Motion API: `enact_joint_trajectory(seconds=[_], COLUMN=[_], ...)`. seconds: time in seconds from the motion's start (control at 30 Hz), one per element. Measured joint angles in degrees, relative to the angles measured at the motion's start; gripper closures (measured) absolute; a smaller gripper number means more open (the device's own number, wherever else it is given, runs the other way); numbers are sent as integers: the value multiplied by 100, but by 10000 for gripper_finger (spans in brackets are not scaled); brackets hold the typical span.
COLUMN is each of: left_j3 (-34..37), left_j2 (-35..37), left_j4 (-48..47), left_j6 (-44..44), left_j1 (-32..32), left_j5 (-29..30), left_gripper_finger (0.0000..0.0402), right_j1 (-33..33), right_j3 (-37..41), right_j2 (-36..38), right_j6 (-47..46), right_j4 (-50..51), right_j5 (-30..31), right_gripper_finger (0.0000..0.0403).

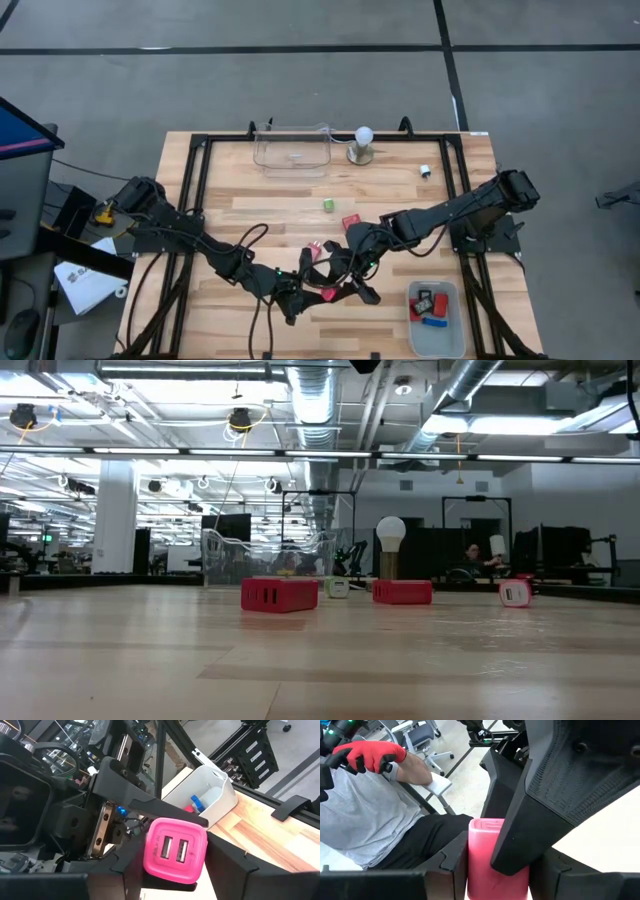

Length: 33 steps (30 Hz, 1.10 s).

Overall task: Pick & Place Office items
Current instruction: Put the pink charger adapter into the transparent bin

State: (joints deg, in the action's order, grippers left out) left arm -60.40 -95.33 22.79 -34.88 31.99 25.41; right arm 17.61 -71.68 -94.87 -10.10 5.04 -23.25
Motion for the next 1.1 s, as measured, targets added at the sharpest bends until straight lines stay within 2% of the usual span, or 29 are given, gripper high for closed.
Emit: enact_joint_trajectory(seconds=[0.33, 0.4, 0.5, 0.6, 1.1], left_j3=[-2, -2, 0, 0, 1], left_j2=[4, 8, 7, 4, 3], left_j4=[0, -12, -30, -34, -97], left_j6=[-6, 38, 58, 52, 32], left_j1=[2, 8, 11, 10, 33], left_j5=[7, 38, 87, 54, 102], left_gripper_finger=[236, 237, 239, 239, 239], right_j1=[3, 9, 6, 1, -88], right_j3=[5, 7, 0, 0, -4], right_j2=[0, 0, 7, 7, 11], right_j6=[19, -17, -18, -20, -189], right_j4=[-80, -106, -184, -214, -240], right_j5=[43, 227, 473, 543, 529], right_gripper_finger=[260, 226, 155, 120, 124])
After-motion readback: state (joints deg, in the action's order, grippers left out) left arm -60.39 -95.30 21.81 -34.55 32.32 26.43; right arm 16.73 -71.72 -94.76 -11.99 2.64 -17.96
